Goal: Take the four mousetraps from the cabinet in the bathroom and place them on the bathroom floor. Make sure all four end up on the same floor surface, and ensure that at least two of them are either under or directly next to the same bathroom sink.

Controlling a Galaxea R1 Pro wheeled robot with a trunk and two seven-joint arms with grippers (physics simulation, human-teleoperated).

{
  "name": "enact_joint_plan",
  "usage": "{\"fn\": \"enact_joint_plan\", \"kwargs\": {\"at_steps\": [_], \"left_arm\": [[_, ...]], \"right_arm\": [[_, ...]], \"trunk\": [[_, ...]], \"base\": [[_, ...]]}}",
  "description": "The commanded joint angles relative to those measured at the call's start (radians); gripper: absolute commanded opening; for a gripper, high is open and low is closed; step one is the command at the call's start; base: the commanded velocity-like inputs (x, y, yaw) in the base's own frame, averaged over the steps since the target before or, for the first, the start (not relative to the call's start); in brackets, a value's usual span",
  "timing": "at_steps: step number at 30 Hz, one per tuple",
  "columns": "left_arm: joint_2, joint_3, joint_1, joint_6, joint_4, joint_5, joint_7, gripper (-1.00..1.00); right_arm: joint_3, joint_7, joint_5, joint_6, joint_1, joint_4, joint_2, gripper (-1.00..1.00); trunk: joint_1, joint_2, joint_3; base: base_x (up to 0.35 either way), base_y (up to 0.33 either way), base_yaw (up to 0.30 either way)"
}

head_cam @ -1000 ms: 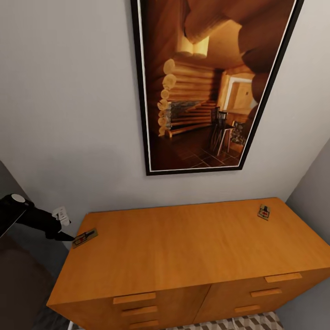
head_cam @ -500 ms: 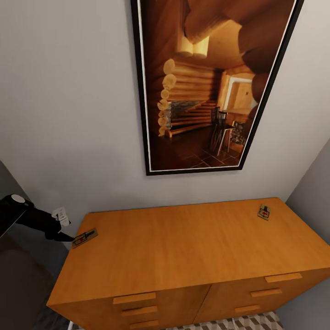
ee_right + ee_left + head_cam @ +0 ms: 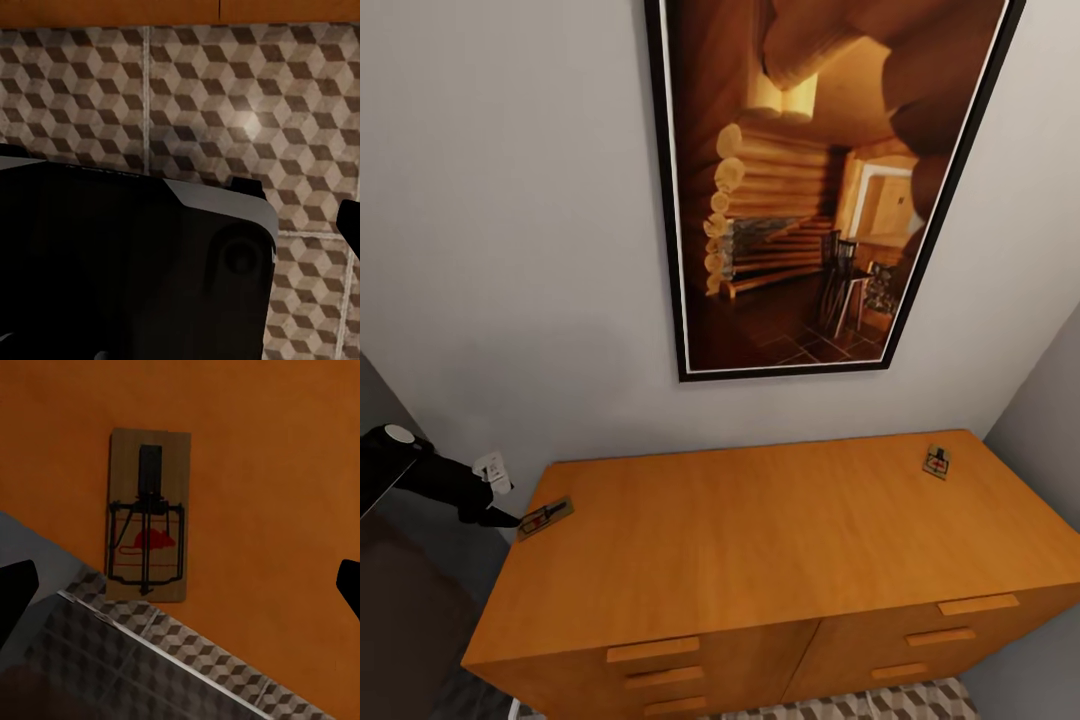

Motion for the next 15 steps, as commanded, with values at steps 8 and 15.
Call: {"fn": "enact_joint_plan", "kwargs": {"at_steps": [8,15], "left_arm": [[0.001,-0.002,-0.001,0.010,-0.001,-0.002,-0.004,1.00],[0.001,-0.002,-0.001,0.010,-0.001,-0.002,-0.004,1.00]], "right_arm": [[0.006,0.004,-0.010,-0.004,-0.001,0.002,0.000,1.00],[0.006,0.004,-0.011,-0.004,-0.001,0.002,0.000,1.00]], "trunk": [[0.001,-0.002,-0.010],[0.001,-0.002,-0.018]], "base": [[0.000,0.000,0.000],[0.000,0.000,0.000]]}}
